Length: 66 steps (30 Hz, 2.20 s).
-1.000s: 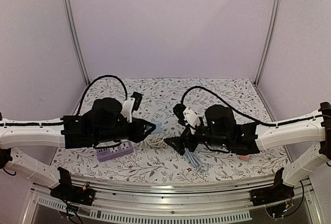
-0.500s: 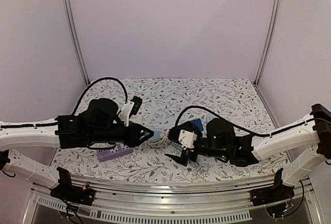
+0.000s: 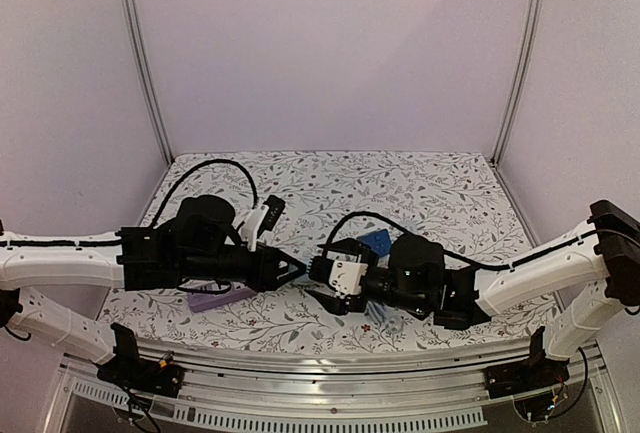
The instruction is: Insert the plug
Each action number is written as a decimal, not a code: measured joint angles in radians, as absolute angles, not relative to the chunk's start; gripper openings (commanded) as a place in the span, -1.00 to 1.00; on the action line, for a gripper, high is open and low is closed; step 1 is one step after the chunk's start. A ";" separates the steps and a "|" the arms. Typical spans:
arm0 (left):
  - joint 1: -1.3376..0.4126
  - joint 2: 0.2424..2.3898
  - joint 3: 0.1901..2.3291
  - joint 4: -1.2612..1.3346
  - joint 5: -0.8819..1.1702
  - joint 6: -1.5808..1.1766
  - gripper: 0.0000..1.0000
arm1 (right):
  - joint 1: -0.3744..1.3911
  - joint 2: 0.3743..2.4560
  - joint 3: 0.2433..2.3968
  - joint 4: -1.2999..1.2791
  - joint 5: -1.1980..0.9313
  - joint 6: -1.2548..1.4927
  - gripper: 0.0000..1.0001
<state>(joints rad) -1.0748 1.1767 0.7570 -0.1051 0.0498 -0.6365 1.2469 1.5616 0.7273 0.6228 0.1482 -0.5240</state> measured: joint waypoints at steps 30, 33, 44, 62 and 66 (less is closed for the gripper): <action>-1.071 1.177 0.739 -0.041 0.102 -0.660 0.52 | 1.269 1.594 0.753 0.611 0.213 -0.501 -0.56; -1.070 1.177 0.734 -0.033 0.103 -0.656 0.50 | 1.269 1.594 0.753 0.611 0.228 -0.488 -0.56; -1.070 1.177 0.717 -0.027 0.069 -0.640 0.11 | 1.270 1.594 0.753 0.614 0.229 -0.450 -0.56; -1.068 1.203 0.718 0.036 0.086 -0.637 -1.00 | 1.276 1.594 0.752 0.626 0.197 -0.450 -0.52; -1.067 1.209 0.718 0.041 0.093 -0.641 -1.00 | 1.276 1.594 0.752 0.627 0.205 -0.446 0.06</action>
